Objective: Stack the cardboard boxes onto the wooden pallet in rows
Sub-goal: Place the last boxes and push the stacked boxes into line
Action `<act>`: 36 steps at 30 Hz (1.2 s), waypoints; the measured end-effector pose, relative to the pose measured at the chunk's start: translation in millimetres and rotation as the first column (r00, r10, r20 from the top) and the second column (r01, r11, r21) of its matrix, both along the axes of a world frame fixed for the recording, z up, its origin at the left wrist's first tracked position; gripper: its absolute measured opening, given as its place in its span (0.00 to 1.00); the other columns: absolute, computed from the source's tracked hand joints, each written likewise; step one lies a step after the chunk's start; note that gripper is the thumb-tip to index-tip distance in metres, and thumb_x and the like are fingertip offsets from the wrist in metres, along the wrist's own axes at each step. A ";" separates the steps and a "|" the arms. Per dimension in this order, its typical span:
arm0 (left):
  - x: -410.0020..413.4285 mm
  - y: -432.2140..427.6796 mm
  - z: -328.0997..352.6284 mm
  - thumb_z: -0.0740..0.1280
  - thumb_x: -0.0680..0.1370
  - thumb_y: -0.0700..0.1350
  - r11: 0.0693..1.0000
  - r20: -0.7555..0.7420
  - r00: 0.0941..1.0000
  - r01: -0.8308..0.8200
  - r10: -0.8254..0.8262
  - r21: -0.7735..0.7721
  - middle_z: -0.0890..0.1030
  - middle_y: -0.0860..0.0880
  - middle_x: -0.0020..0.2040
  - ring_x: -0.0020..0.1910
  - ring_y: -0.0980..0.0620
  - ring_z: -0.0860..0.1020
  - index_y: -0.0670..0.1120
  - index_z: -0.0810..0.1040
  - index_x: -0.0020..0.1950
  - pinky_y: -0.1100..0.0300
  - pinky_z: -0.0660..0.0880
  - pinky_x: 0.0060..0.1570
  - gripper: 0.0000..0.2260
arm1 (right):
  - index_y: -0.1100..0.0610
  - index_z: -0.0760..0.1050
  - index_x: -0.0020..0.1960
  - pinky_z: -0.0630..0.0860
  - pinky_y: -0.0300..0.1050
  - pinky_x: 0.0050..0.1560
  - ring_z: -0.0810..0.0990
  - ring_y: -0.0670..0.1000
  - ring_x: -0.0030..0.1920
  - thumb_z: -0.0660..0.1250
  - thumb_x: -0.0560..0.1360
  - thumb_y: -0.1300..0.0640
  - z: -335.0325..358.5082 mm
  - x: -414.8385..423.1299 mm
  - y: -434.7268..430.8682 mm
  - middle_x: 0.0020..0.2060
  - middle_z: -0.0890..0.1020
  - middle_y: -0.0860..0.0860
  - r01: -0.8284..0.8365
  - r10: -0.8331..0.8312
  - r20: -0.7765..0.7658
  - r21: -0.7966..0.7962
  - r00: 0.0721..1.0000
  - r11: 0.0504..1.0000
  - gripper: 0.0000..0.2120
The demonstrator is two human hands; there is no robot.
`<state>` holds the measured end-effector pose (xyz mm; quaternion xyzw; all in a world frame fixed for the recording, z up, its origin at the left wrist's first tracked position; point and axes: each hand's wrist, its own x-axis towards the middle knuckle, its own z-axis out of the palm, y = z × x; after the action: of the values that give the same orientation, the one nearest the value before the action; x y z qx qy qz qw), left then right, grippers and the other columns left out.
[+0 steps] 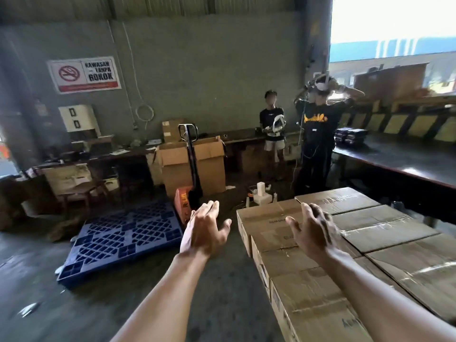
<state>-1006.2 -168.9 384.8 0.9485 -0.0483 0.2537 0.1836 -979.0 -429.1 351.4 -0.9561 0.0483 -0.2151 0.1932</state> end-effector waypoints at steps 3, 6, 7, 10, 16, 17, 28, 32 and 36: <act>57.9 8.0 -7.6 0.65 0.80 0.54 0.997 -0.012 0.997 0.077 -0.077 0.003 0.69 0.43 0.76 0.77 0.50 0.64 0.42 0.66 0.77 0.53 0.59 0.76 0.29 | 0.53 0.68 0.74 0.71 0.53 0.60 0.72 0.60 0.67 0.60 0.79 0.37 -11.9 49.8 9.6 0.71 0.72 0.54 0.080 -0.080 -0.023 0.004 0.997 0.997 0.30; 121.8 18.2 -14.1 0.65 0.80 0.55 0.989 -0.051 0.988 0.146 -0.144 0.038 0.71 0.44 0.75 0.75 0.49 0.67 0.42 0.68 0.76 0.54 0.61 0.75 0.28 | 0.52 0.68 0.74 0.70 0.53 0.60 0.71 0.59 0.68 0.59 0.79 0.36 -27.3 108.0 20.8 0.72 0.71 0.53 0.163 -0.159 -0.089 0.037 0.983 0.986 0.29; 143.4 21.3 -16.5 0.65 0.80 0.55 0.984 -0.072 0.984 0.169 -0.165 0.063 0.72 0.44 0.74 0.75 0.49 0.68 0.42 0.69 0.76 0.53 0.61 0.75 0.28 | 0.51 0.67 0.74 0.70 0.53 0.62 0.71 0.59 0.68 0.59 0.79 0.36 -33.0 126.4 24.8 0.72 0.71 0.53 0.185 -0.178 -0.120 0.051 0.977 0.981 0.29; 203.8 26.2 -24.1 0.65 0.79 0.54 0.966 -0.120 0.966 0.240 -0.227 0.101 0.74 0.44 0.72 0.72 0.48 0.71 0.42 0.71 0.74 0.51 0.63 0.74 0.26 | 0.51 0.67 0.74 0.67 0.54 0.66 0.69 0.60 0.70 0.60 0.79 0.37 -48.6 168.7 34.8 0.74 0.70 0.53 0.246 -0.222 -0.201 0.104 0.954 0.964 0.29; 298.0 7.5 -58.1 0.65 0.79 0.53 0.888 -0.190 0.890 0.441 -0.414 0.130 0.78 0.44 0.69 0.66 0.46 0.77 0.42 0.74 0.72 0.51 0.69 0.69 0.24 | 0.50 0.66 0.75 0.67 0.53 0.68 0.67 0.58 0.73 0.57 0.80 0.37 -78.9 194.0 32.4 0.76 0.67 0.53 0.383 -0.351 -0.274 0.073 0.895 0.921 0.28; 311.0 1.8 -66.5 0.65 0.79 0.52 0.860 -0.201 0.863 0.493 -0.463 0.134 0.78 0.43 0.68 0.65 0.44 0.78 0.41 0.75 0.71 0.50 0.71 0.68 0.24 | 0.50 0.65 0.75 0.68 0.53 0.68 0.67 0.57 0.73 0.56 0.81 0.37 -84.2 191.5 32.3 0.76 0.67 0.52 0.420 -0.387 -0.287 0.061 0.876 0.905 0.27; 346.0 -10.5 -170.4 0.69 0.75 0.50 0.371 -0.367 0.371 0.926 -0.853 0.072 0.84 0.42 0.54 0.52 0.39 0.81 0.45 0.82 0.59 0.49 0.76 0.53 0.16 | 0.53 0.69 0.73 0.71 0.52 0.64 0.72 0.59 0.68 0.59 0.81 0.39 -144.1 109.9 140.9 0.71 0.72 0.54 0.876 -0.794 -0.394 0.064 0.462 0.478 0.26; 316.4 19.5 -214.5 0.64 0.77 0.52 0.164 -0.500 0.171 0.985 -0.849 0.057 0.82 0.45 0.58 0.57 0.42 0.79 0.47 0.80 0.62 0.53 0.72 0.57 0.16 | 0.53 0.70 0.72 0.70 0.51 0.63 0.72 0.59 0.66 0.59 0.80 0.40 -161.2 75.6 205.4 0.70 0.73 0.53 0.947 -0.848 -0.434 0.038 0.304 0.320 0.25; 275.3 42.0 -247.3 0.62 0.78 0.55 0.003 -0.556 0.017 1.000 -0.831 0.026 0.78 0.49 0.65 0.62 0.46 0.76 0.51 0.74 0.69 0.55 0.70 0.61 0.20 | 0.53 0.70 0.71 0.70 0.49 0.62 0.72 0.58 0.66 0.58 0.80 0.40 -171.6 50.9 234.4 0.69 0.73 0.52 0.971 -0.855 -0.480 -0.024 0.196 0.236 0.24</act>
<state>-730.9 -126.9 137.5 0.7021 -0.6889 -0.1482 0.1019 -928.1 -194.7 179.9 -0.7130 0.6813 -0.0794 0.1454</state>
